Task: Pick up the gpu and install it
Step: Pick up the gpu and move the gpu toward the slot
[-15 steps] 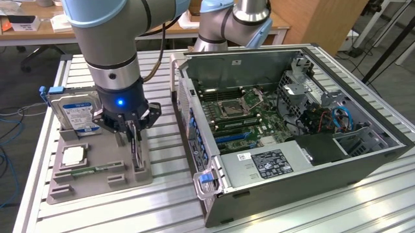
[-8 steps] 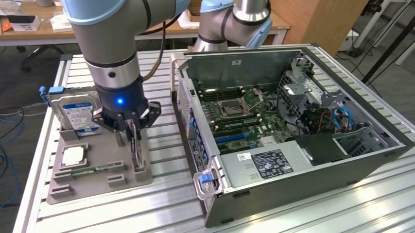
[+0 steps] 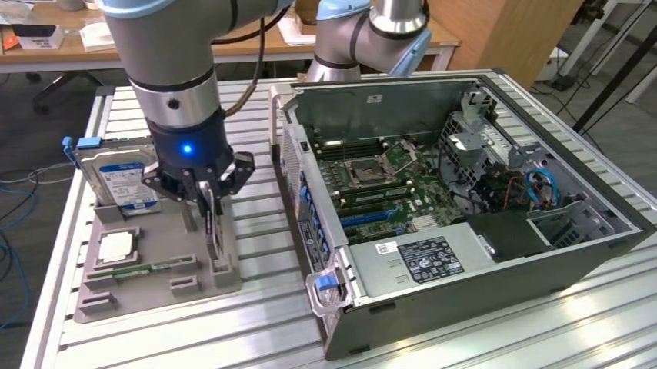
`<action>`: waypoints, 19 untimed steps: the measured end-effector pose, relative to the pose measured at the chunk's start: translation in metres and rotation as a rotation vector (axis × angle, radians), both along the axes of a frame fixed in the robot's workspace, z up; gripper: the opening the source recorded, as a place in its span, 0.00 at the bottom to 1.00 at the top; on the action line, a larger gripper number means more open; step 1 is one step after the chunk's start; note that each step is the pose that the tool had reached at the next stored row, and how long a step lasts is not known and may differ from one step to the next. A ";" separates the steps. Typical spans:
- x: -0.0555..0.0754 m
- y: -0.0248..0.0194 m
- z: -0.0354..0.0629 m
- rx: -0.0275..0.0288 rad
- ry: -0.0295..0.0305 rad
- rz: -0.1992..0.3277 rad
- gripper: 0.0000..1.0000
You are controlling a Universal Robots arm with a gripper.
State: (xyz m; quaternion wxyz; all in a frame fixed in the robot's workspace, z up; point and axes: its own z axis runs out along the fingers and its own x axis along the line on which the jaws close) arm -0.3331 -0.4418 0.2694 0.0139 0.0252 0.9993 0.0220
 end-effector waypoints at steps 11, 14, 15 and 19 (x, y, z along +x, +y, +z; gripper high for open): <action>0.000 0.0000 0.0073 0.0000 0.0000 0.000 0.26; 0.000 0.0000 0.0073 0.0000 0.0000 0.000 0.26; 0.000 0.0000 0.0073 0.0000 0.0000 0.000 0.26; 0.000 0.0000 0.0074 0.0000 0.0000 0.000 0.26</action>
